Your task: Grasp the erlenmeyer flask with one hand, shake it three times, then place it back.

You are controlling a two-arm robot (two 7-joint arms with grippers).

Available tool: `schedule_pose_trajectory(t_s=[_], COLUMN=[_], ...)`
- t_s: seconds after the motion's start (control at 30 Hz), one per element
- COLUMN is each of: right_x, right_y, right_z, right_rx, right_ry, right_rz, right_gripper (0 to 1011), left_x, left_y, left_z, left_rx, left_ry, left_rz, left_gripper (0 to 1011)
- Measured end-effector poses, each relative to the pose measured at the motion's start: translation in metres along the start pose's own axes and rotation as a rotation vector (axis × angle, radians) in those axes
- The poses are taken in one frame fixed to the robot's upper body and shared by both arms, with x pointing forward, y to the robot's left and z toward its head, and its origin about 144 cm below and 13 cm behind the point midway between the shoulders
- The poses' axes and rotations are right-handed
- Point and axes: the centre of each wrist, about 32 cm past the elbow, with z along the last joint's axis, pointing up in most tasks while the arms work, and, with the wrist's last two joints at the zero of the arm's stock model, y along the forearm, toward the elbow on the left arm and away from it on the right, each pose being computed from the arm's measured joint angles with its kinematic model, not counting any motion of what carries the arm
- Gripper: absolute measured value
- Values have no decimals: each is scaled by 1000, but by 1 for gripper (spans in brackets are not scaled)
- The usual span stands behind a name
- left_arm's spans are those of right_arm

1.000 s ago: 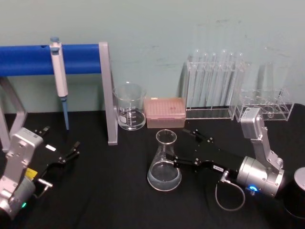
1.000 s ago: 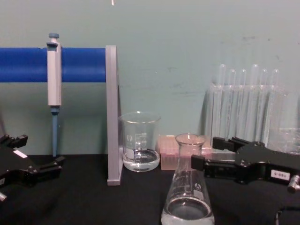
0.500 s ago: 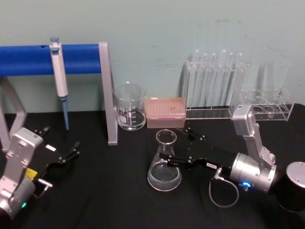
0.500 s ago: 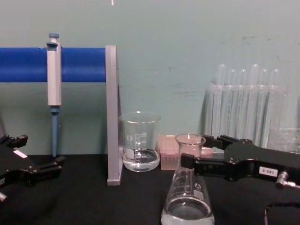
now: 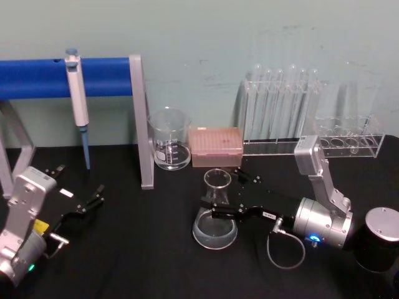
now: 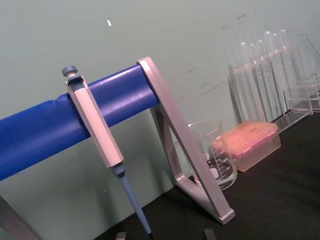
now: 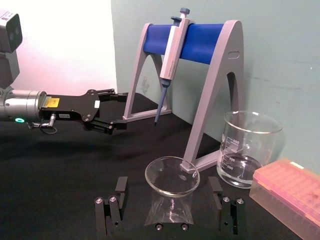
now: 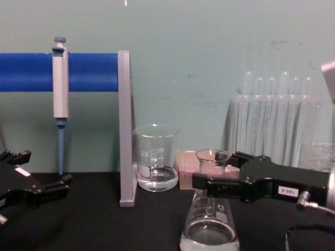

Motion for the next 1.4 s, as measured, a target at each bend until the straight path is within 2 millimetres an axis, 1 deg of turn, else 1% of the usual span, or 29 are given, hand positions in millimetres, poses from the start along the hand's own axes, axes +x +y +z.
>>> schedule_pose_trajectory(t_s=[0.53,1.33,1.4], right_x=[1,1,1], right_y=[7,7,7], right_z=[-2,-2,-2], right_rx=[-16,-18,-18], right_ry=[7,8,8], right_rz=[-12,-15,-15], right_gripper=[1000,1000,959], left_x=[0,0,0], left_y=[0,0,0], left_z=[0,0,0], left_rx=[0,0,0], left_ry=[0,0,0], left_rz=[0,0,0], left_gripper=[1001,1001,1001])
